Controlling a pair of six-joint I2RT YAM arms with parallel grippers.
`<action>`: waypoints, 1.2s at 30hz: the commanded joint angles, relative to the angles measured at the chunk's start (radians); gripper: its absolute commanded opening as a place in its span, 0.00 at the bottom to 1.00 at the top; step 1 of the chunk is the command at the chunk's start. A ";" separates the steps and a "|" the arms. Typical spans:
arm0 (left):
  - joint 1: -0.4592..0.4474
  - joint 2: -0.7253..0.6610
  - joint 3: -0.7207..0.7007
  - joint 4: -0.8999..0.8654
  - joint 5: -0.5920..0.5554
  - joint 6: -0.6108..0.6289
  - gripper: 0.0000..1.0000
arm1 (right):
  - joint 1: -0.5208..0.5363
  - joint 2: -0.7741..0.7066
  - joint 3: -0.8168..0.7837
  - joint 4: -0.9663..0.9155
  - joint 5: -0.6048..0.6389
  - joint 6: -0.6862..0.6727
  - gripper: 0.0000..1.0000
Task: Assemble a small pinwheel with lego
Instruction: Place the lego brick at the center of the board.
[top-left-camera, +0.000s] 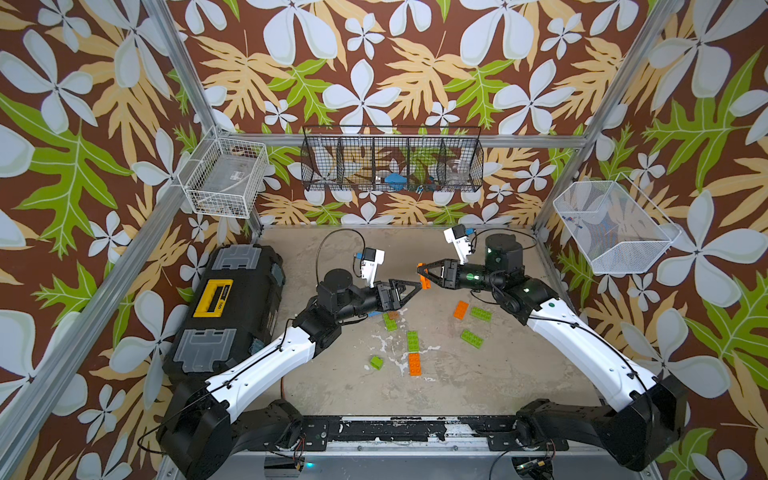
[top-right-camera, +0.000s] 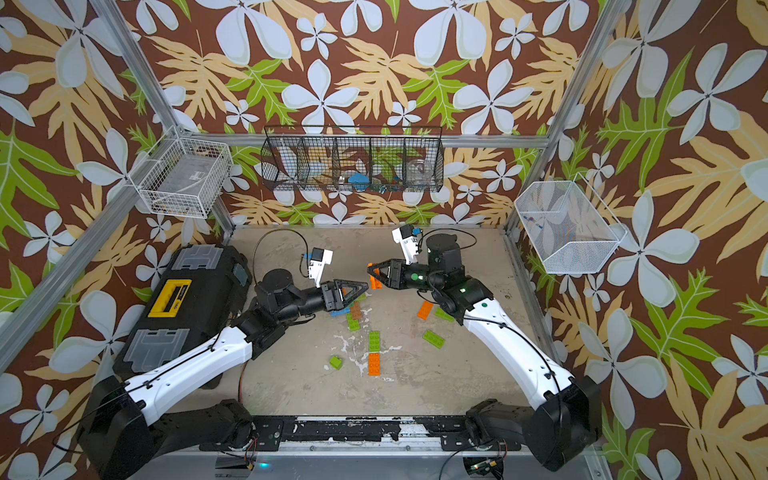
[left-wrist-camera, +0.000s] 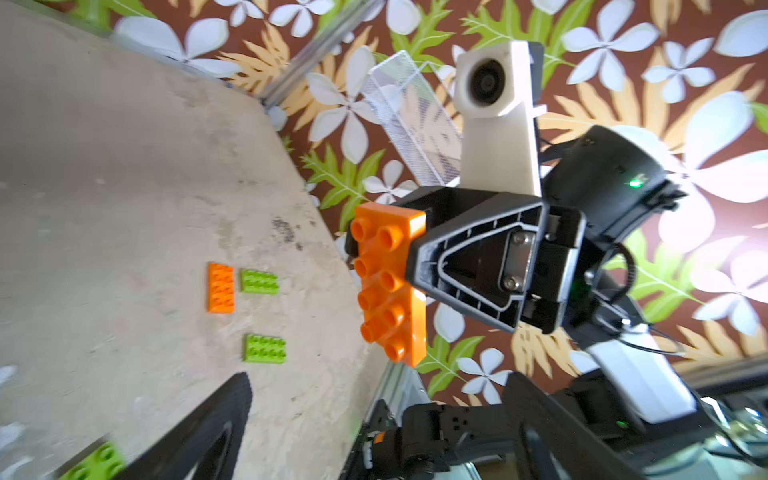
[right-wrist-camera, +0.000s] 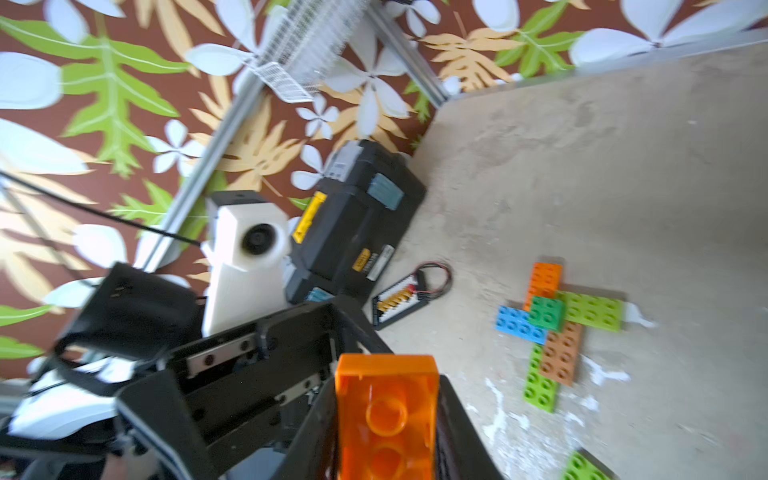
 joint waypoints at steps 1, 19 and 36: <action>0.001 0.015 -0.008 0.237 0.146 -0.086 0.90 | 0.000 -0.018 -0.011 0.183 -0.178 0.135 0.15; -0.011 0.073 0.053 0.375 0.229 -0.163 0.39 | 0.013 -0.059 -0.051 0.407 -0.299 0.344 0.16; -0.058 0.037 0.109 -0.226 -0.037 0.114 0.00 | -0.103 -0.119 0.071 -0.248 0.294 -0.015 0.92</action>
